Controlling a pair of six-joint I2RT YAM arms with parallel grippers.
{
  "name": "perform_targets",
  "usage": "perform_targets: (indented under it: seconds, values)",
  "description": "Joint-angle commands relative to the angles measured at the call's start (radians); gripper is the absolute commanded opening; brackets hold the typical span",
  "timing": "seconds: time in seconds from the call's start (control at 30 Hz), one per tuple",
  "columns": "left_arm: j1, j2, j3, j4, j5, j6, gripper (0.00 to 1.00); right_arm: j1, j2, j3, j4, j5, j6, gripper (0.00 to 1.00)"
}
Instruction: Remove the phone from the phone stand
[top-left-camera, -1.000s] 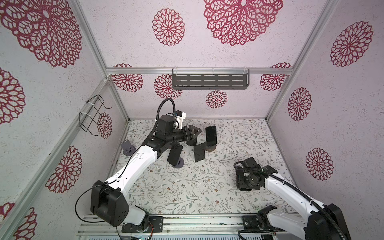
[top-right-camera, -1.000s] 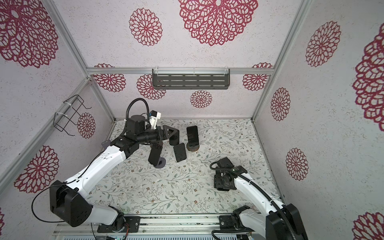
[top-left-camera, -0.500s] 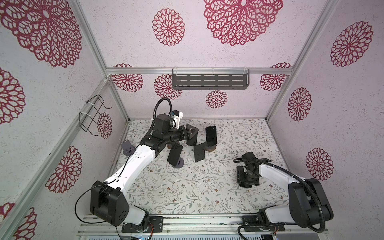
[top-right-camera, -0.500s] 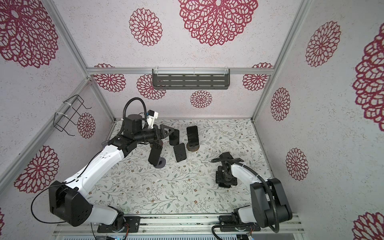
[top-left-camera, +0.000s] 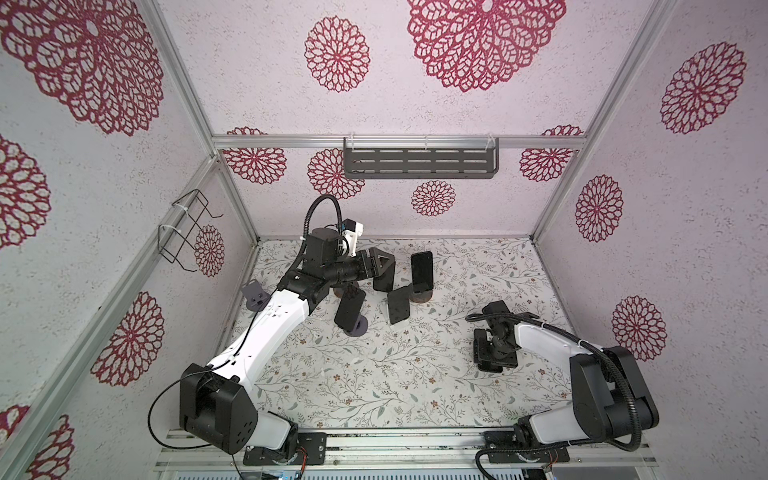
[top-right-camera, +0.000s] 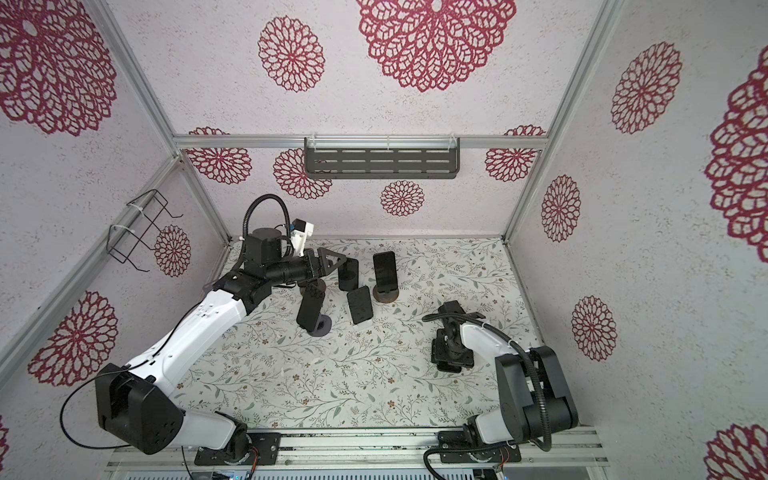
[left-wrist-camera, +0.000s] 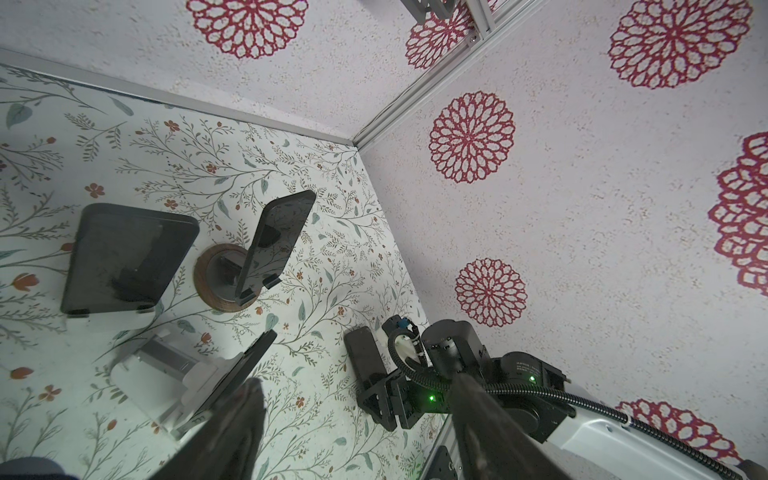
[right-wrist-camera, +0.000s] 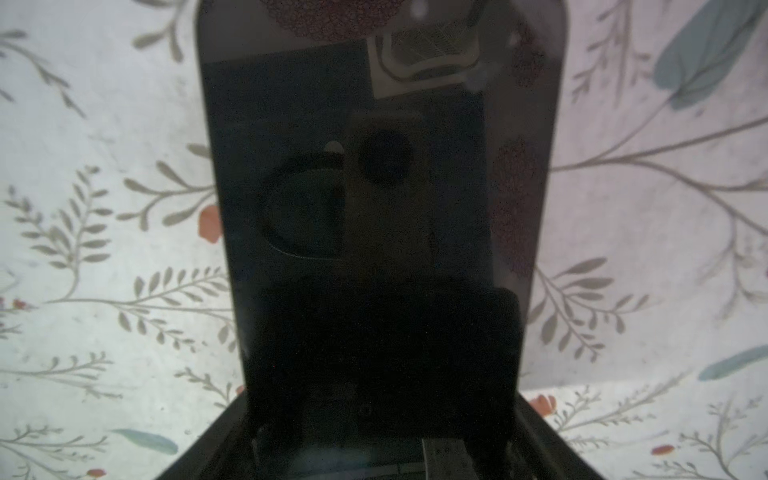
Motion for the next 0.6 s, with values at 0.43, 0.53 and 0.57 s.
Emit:
perform_targets:
  seconds: [0.43,0.53,0.57]
  values:
    - [0.014,-0.038,-0.011,-0.018,-0.008,0.026,0.74,-0.003,0.02,0.014,-0.045,0.01,-0.017,0.82]
    - [0.015,-0.04,-0.01,-0.027,-0.011,0.032,0.74,-0.003,0.028,0.028,-0.06,0.007,-0.02,0.83]
    - [0.016,-0.042,-0.01,-0.031,-0.013,0.036,0.74,-0.003,0.025,0.037,-0.067,0.006,-0.019,0.83]
